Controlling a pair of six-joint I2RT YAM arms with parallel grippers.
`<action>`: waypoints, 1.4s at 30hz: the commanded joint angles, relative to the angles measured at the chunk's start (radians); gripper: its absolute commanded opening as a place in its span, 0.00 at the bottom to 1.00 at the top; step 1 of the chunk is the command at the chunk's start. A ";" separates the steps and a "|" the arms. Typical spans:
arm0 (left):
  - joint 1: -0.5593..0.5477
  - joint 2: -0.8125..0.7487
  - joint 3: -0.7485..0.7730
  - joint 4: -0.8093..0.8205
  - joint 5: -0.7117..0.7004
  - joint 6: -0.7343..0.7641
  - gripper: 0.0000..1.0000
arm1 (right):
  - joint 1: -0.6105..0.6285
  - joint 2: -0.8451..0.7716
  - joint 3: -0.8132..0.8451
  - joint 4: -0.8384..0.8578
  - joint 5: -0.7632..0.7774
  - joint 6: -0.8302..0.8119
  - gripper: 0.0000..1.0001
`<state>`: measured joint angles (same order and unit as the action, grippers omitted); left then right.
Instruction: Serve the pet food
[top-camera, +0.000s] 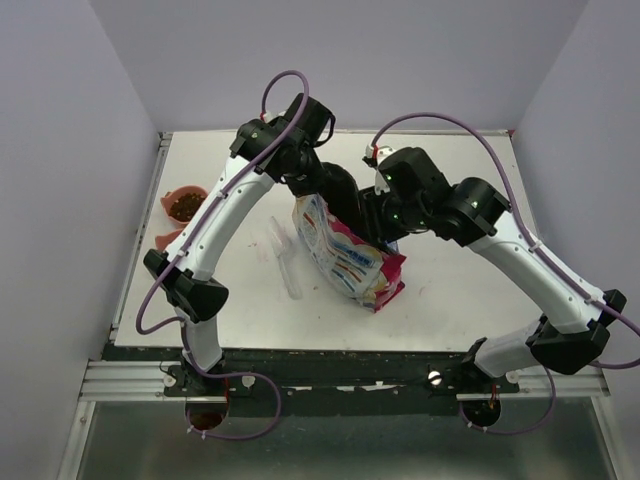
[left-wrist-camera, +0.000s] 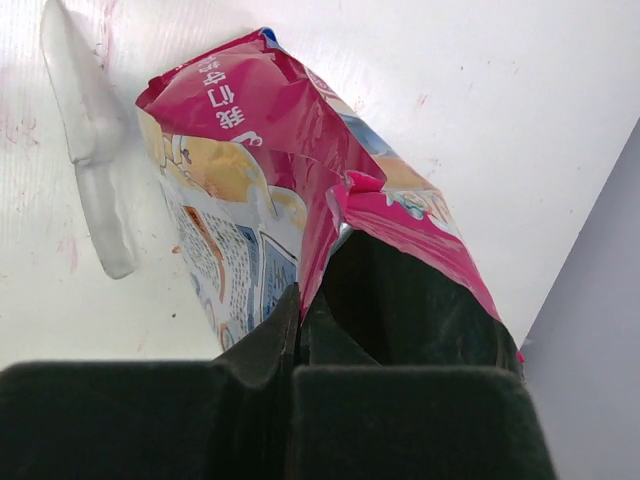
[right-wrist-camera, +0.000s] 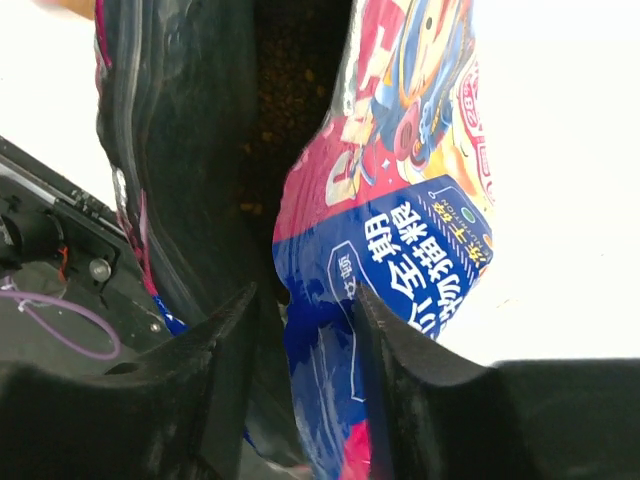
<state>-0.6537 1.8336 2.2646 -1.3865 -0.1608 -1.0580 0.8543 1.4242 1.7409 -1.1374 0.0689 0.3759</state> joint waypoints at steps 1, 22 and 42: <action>0.039 -0.040 0.066 0.227 -0.028 -0.096 0.00 | 0.026 -0.025 0.000 -0.030 0.092 -0.035 0.58; 0.029 -0.030 0.024 0.242 -0.013 -0.115 0.00 | 0.025 -0.148 -0.121 0.205 -0.132 -0.213 1.00; 0.052 -0.020 0.108 0.273 -0.055 0.057 0.02 | 0.026 -0.111 -0.211 0.220 0.175 -0.249 0.40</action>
<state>-0.6189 1.8748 2.2833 -1.3247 -0.1566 -1.1305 0.8715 1.3457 1.5463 -0.9279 0.2062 0.1314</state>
